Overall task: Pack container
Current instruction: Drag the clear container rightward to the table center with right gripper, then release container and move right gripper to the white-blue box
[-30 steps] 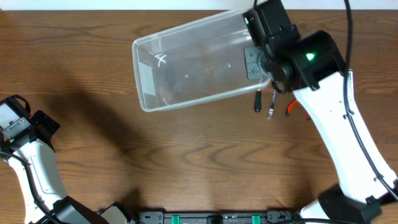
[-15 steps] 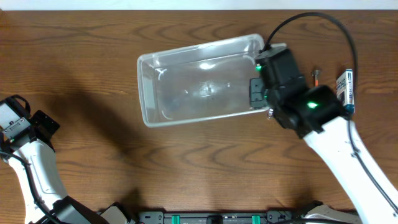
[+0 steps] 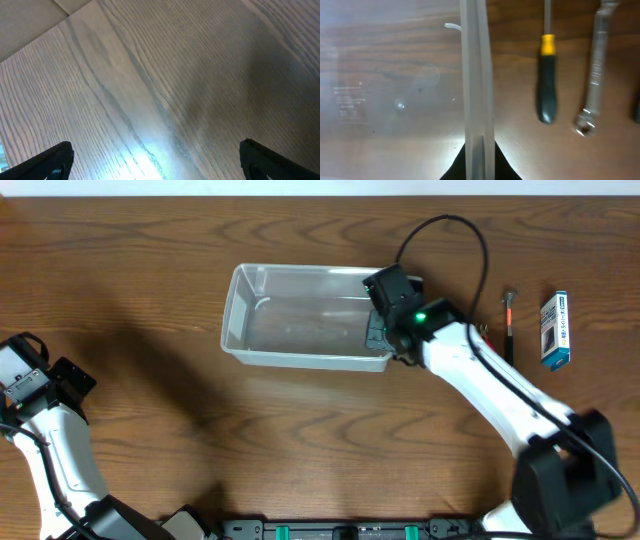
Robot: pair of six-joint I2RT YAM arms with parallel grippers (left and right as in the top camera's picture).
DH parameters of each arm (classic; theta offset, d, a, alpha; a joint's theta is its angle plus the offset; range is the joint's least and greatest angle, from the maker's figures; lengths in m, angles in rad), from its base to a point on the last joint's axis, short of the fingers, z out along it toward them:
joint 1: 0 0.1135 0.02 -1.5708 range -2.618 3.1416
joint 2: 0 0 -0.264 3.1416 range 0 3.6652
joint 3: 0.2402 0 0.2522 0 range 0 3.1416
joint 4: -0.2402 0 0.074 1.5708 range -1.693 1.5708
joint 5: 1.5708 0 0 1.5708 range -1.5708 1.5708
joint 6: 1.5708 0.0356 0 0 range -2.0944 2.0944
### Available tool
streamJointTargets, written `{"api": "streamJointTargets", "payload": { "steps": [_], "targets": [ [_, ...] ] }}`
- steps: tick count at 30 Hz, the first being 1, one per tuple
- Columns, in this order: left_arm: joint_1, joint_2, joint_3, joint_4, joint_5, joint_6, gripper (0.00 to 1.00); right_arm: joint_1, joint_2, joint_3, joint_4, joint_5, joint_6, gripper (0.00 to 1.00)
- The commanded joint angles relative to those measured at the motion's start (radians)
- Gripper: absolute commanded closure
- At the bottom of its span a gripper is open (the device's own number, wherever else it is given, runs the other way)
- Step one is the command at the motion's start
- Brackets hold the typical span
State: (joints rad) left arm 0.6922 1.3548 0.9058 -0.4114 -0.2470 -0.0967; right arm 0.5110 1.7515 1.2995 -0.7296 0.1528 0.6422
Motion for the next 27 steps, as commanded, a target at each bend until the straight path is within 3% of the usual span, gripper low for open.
{"api": "streamJointTargets", "payload": {
  "steps": [1,10,12,13,15,19,22,27],
  "targets": [
    [0.004,0.005,0.031,0.001,-0.016,0.013,0.02,-0.024,0.051,0.005,0.024,-0.084,-0.014,0.99],
    [0.004,0.005,0.031,0.001,-0.016,0.013,0.02,-0.056,0.100,0.005,0.039,-0.113,-0.117,0.99],
    [0.004,0.005,0.031,0.001,-0.016,0.013,0.02,-0.056,0.100,0.005,0.037,-0.113,-0.117,0.90],
    [0.004,0.005,0.031,0.001,-0.016,0.013,0.02,-0.054,0.100,0.005,0.035,-0.112,-0.117,0.74],
    [0.004,0.005,0.031,0.001,-0.016,0.013,0.02,-0.053,0.100,0.005,0.035,-0.113,-0.117,0.61],
    [0.004,0.005,0.031,0.001,-0.016,0.013,0.02,-0.053,0.100,0.005,0.030,-0.113,-0.116,0.48],
    [0.004,0.005,0.031,0.001,-0.016,0.013,0.02,-0.061,0.076,0.012,0.030,-0.084,-0.116,0.45],
    [0.004,0.005,0.031,0.001,-0.016,0.013,0.02,-0.122,-0.065,0.043,0.030,-0.018,-0.186,0.34]
  ]
}}
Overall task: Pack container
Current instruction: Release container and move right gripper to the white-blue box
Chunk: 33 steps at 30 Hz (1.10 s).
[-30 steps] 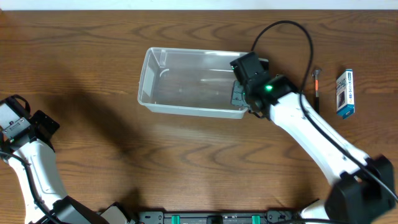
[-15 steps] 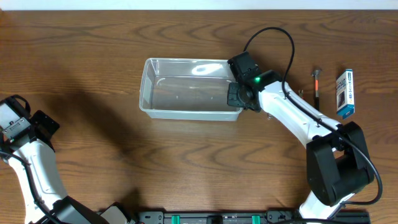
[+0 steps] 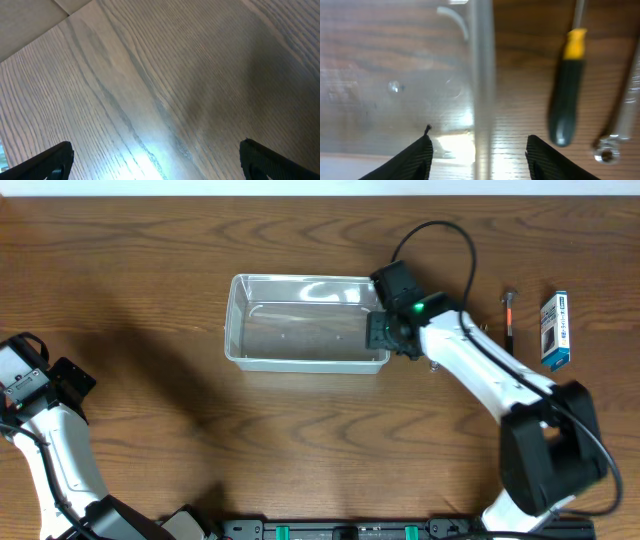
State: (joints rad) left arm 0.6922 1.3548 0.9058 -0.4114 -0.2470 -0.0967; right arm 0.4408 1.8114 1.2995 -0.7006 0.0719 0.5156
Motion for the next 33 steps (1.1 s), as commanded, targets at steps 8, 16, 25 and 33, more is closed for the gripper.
{"api": "streamJointTargets", "payload": {
  "steps": [8,16,25,33],
  "targets": [
    [0.004,0.005,0.031,0.001,-0.016,0.013,0.02,-0.327,-0.422,0.084,-0.077,0.099,-0.335,0.20],
    [0.004,0.005,0.031,0.001,-0.016,0.013,0.02,-0.685,-0.394,0.059,-0.110,0.098,-0.330,0.10],
    [0.004,0.005,0.031,0.001,-0.016,0.013,0.02,-0.793,-0.149,0.058,-0.056,0.042,-0.547,0.09],
    [0.004,0.005,0.031,0.001,-0.016,0.013,0.02,-0.862,0.019,0.059,-0.023,-0.071,-0.628,0.07]
  ]
}}
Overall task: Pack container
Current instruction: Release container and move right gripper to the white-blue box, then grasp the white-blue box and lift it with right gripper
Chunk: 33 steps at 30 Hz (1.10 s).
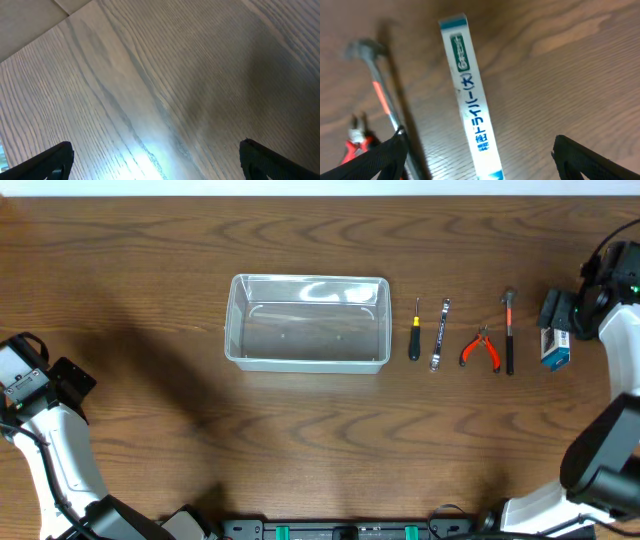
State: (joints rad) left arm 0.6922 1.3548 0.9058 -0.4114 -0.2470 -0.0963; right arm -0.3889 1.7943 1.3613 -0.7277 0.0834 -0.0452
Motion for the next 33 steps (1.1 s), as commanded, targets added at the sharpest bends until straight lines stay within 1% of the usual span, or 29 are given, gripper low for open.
{"api": "streamJointTargets", "payload": {
  "steps": [1,3,5,7,9,10,13,14,16,23,26,28,29,31,33],
  "targets": [
    [0.004,0.005,0.031,0.001,-0.016,0.013,0.02,-0.039,0.054,-0.003,0.007,-0.111,-0.073,0.09],
    [0.004,0.005,0.031,0.001,-0.016,0.013,0.02,-0.050,0.087,-0.003,0.016,-0.152,-0.072,0.13],
    [0.004,0.005,0.031,0.001,-0.016,0.013,0.02,-0.055,0.127,-0.003,0.026,-0.175,-0.070,0.20],
    [0.004,0.005,0.031,0.001,-0.016,0.013,0.02,-0.055,0.150,-0.003,0.030,-0.175,-0.055,0.20],
    [0.004,0.005,0.031,0.001,-0.016,0.013,0.02,-0.055,0.175,-0.003,0.039,-0.175,-0.032,0.23],
    [0.004,0.005,0.031,0.001,-0.016,0.013,0.02,-0.055,0.187,-0.003,0.042,-0.179,-0.021,0.25],
    [0.004,0.005,0.031,0.001,-0.016,0.013,0.02,-0.055,0.222,-0.003,0.054,-0.182,0.015,0.43],
    [0.004,0.005,0.031,0.001,-0.016,0.013,0.02,-0.055,0.228,-0.003,0.054,-0.182,0.020,0.47],
    [0.004,0.005,0.031,0.001,-0.016,0.013,0.02,-0.055,0.237,-0.003,0.056,-0.182,0.035,0.49],
    [0.004,0.005,0.031,0.001,-0.016,0.013,0.02,-0.055,0.236,-0.002,0.060,-0.182,0.051,0.66],
    [0.004,0.005,0.031,0.001,-0.016,0.013,0.02,-0.055,0.221,0.003,0.049,-0.181,0.052,0.70],
    [0.004,0.005,0.031,0.001,-0.016,0.013,0.02,-0.055,0.202,0.021,0.034,-0.177,0.052,0.81],
    [0.004,0.005,0.031,0.001,-0.016,0.013,0.02,-0.055,0.188,0.034,0.027,-0.177,0.052,0.85],
    [0.004,0.005,0.031,0.001,-0.016,0.013,0.02,-0.055,0.152,0.062,0.011,-0.177,0.052,0.88],
    [0.004,0.005,0.031,0.001,-0.016,0.013,0.02,-0.053,0.108,0.090,-0.007,-0.177,0.052,0.89]
  ]
}}
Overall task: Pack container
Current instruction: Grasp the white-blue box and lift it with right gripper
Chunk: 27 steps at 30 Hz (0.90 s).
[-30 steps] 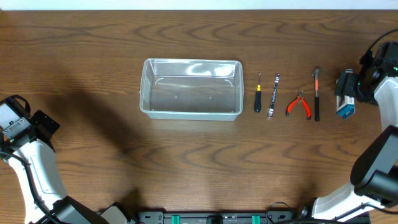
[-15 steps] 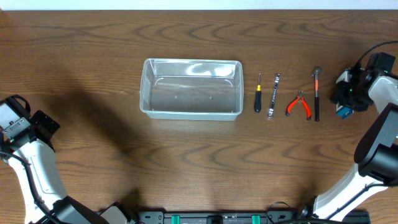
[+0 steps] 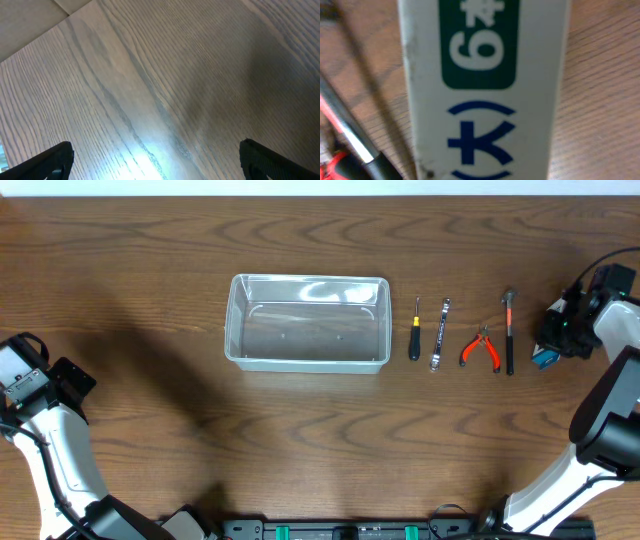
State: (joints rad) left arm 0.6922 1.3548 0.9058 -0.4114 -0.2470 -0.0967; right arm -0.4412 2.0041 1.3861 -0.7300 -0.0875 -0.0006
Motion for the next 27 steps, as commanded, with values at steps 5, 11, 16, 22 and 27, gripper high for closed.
{"api": "streamJointTargets", "payload": {
  "steps": [5,11,16,22,27],
  "targets": [
    [0.004,0.005,0.031,0.001,-0.016,0.013,0.02,0.041,-0.246,0.132,-0.034,-0.008,0.008,0.89],
    [0.004,0.005,0.031,0.001,-0.016,0.013,0.02,0.229,-0.442,0.179,-0.073,-0.082,0.008,0.96],
    [0.004,0.005,0.031,0.001,-0.016,0.013,0.02,0.510,-0.490,0.178,-0.066,-0.103,0.096,0.98],
    [0.004,0.005,0.031,0.001,-0.016,0.013,0.02,0.713,-0.414,0.169,-0.030,-0.096,0.282,0.99],
    [0.004,0.005,0.031,0.001,-0.016,0.013,0.02,0.841,-0.308,0.169,-0.004,-0.096,0.345,0.99]
  ]
}}
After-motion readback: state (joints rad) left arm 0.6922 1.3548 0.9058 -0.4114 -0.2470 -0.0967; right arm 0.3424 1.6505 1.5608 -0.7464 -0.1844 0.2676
